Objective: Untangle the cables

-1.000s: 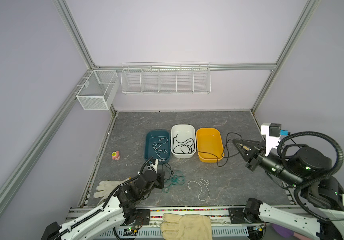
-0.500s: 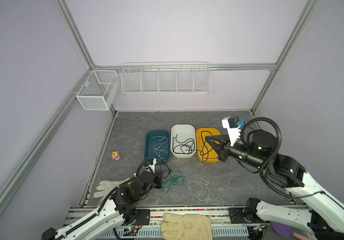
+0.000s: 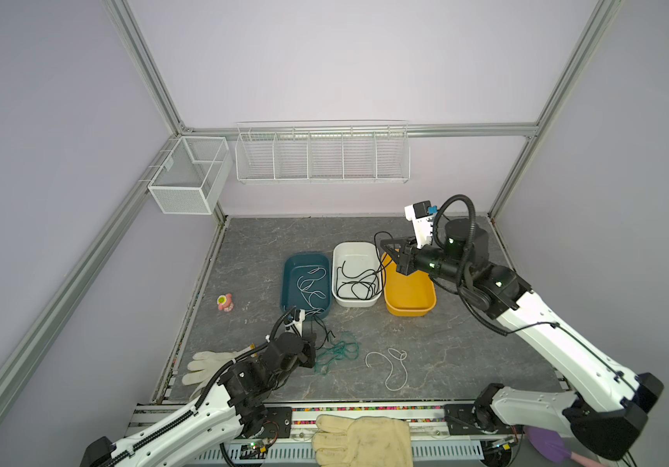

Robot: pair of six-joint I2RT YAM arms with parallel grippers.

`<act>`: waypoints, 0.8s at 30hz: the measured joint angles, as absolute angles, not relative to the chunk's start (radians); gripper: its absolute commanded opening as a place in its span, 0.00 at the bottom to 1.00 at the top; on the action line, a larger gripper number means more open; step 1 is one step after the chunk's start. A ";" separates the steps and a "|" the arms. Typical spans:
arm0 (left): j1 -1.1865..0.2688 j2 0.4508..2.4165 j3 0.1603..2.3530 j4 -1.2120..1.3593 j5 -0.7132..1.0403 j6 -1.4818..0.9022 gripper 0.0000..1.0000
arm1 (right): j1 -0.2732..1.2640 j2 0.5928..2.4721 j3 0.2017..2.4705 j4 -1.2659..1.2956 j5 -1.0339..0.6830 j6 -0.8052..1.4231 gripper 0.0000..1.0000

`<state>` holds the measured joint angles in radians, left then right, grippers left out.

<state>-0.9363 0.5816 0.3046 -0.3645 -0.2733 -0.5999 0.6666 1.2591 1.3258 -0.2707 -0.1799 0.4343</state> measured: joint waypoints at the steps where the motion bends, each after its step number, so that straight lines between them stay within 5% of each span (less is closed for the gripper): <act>1: -0.936 0.588 0.305 -0.364 -0.273 -0.599 0.00 | 0.657 1.281 1.326 -0.260 -0.188 0.439 0.06; 24: -0.936 0.611 0.247 -0.295 -0.273 -0.622 0.00 | 0.603 1.704 1.358 -0.099 -0.255 0.531 0.06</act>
